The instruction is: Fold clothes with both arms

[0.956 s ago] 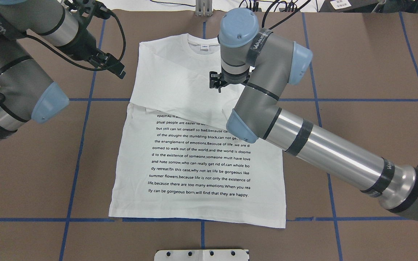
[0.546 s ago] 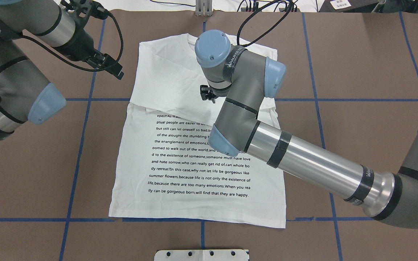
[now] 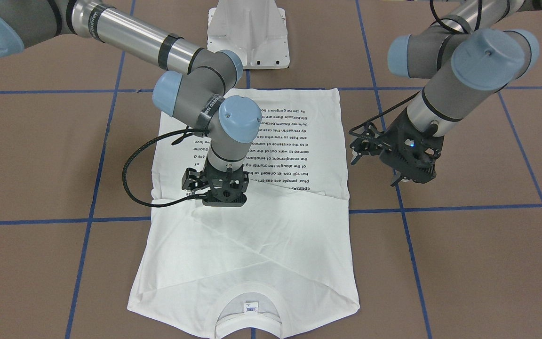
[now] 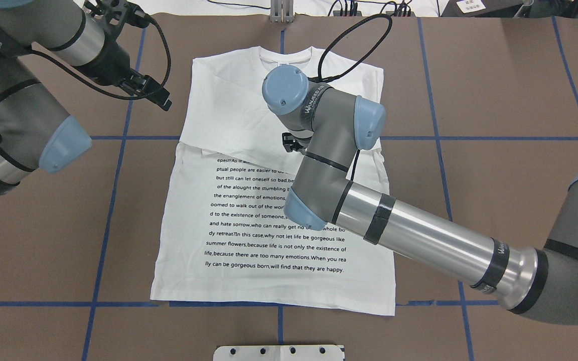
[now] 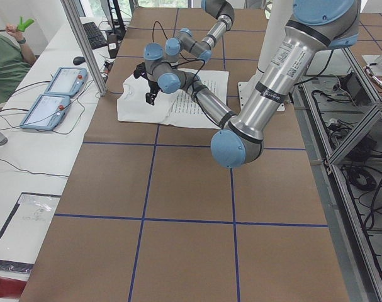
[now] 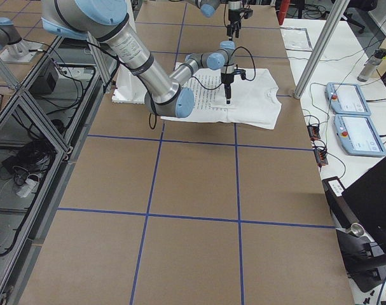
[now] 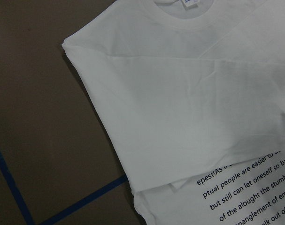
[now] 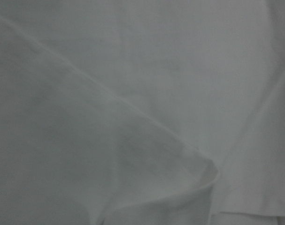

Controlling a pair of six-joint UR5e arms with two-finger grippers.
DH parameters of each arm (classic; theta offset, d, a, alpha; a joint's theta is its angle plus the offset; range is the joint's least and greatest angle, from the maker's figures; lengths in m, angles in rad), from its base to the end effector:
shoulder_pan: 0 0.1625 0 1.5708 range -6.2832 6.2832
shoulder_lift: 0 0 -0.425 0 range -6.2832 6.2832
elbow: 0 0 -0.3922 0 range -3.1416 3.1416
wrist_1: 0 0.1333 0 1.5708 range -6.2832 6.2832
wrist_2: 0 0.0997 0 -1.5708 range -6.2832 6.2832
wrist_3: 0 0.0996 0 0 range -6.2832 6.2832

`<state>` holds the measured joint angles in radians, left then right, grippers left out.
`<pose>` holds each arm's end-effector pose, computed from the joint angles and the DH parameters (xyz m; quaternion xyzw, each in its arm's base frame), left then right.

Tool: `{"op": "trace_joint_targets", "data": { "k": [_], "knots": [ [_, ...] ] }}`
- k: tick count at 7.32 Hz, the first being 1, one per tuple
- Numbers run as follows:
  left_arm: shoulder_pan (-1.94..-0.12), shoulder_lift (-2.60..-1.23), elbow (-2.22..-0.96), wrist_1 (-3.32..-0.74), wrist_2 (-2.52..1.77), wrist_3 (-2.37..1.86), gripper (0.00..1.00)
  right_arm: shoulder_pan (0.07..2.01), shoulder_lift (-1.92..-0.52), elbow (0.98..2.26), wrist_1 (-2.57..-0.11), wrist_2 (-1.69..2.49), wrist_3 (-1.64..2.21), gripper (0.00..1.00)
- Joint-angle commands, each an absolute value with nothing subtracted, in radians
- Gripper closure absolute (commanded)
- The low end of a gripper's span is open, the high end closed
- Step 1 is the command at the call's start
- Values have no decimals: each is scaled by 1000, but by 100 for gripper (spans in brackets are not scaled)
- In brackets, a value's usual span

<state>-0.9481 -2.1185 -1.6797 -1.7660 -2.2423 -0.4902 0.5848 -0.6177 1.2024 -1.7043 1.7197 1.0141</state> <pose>0.3248 -0.5747 0.2623 0.1728 0.4608 0.1927 0.8489 -0.6068 -0.5439 0.2373 0.0595 -0.2269 -0.0030 0.9721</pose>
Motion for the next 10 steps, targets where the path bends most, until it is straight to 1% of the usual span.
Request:
{"op": "trace_joint_targets", "data": {
  "k": [1,2,3,4,6,7,9,10],
  "knots": [
    [-948,-2118,-1680,-1767,-2243,-492,0,584,-620,1209,-1773,1695,956,2],
    [-948,-2118,-1680,-1767,-2241,-492,0,589,-623,1215,-1807,1690,924,2],
    [-946,-2118,-1680,-1769,-2241,-492,0,609,-636,1267,-1892,1689,844,3],
    [-946,-2118,-1680,-1769,-2241,-492,0,615,-700,1354,-1946,1668,801,3],
    [-945,-2118,-1677,-1770,-2241,-494,0,646,-872,1547,-1948,1658,708,4],
    [-943,-2118,-1677,-1770,-2241,-494,0,646,-873,1568,-1941,1664,706,4],
    [-943,-2118,-1672,-1770,-2241,-492,0,643,-794,1543,-1916,1669,789,6],
    [-943,-2118,-1672,-1770,-2241,-492,0,641,-729,1461,-1835,1681,863,8]
  ]
}}
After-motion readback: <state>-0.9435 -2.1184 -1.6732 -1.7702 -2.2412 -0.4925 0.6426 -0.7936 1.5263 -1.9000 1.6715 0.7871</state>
